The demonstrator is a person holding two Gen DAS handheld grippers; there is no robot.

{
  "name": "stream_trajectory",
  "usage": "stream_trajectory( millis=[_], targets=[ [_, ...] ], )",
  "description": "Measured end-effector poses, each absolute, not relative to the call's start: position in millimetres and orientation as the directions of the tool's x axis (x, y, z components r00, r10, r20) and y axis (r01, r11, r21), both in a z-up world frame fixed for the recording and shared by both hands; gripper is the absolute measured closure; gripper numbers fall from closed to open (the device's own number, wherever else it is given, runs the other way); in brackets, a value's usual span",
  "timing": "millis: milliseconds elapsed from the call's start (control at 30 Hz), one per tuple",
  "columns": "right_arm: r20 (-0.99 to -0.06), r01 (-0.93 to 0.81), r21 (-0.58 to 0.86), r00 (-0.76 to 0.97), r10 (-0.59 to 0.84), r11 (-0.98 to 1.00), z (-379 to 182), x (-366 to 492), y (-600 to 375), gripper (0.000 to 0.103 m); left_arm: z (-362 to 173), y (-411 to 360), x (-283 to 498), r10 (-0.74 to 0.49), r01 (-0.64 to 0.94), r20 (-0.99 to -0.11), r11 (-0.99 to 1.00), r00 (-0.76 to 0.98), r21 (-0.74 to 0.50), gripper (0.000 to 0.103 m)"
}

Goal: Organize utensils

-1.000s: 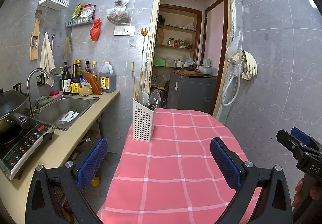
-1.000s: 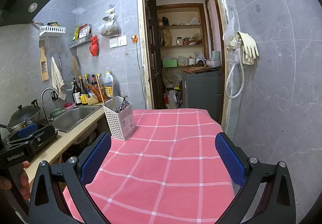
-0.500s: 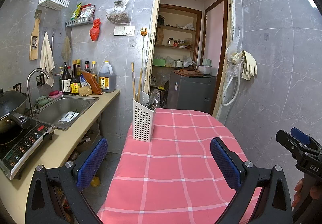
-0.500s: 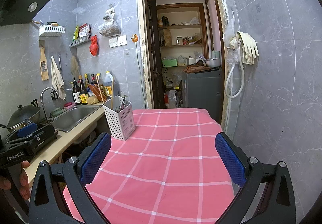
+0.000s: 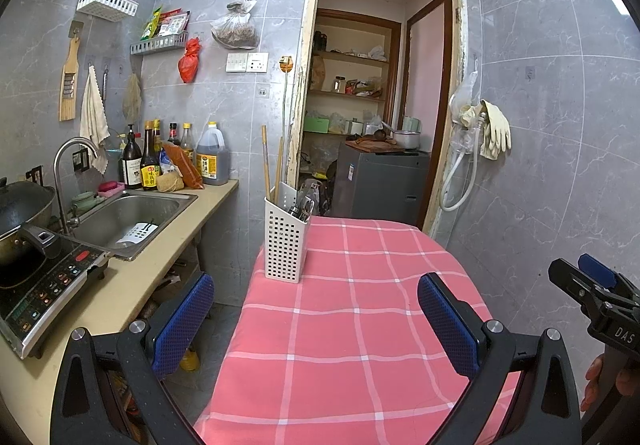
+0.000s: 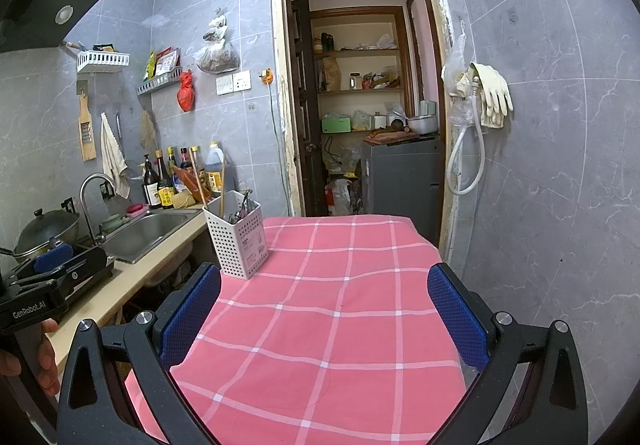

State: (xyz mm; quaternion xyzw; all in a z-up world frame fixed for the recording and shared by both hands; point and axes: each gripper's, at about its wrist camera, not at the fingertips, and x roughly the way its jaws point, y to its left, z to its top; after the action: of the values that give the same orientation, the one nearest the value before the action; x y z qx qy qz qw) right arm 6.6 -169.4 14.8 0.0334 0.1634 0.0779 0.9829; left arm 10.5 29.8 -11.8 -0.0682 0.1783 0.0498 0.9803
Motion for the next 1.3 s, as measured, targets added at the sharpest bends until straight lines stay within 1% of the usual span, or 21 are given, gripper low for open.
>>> stream_trajectory(
  millis=[1300],
  targets=[
    [-0.320, -0.145, 0.093, 0.933, 0.167, 0.985, 13.3, 8.9, -171.7, 0.001, -11.5, 28.2, 9.8, 0.074, -0.123, -0.356, 0.986, 0.932, -0.115, 0.001]
  ],
)
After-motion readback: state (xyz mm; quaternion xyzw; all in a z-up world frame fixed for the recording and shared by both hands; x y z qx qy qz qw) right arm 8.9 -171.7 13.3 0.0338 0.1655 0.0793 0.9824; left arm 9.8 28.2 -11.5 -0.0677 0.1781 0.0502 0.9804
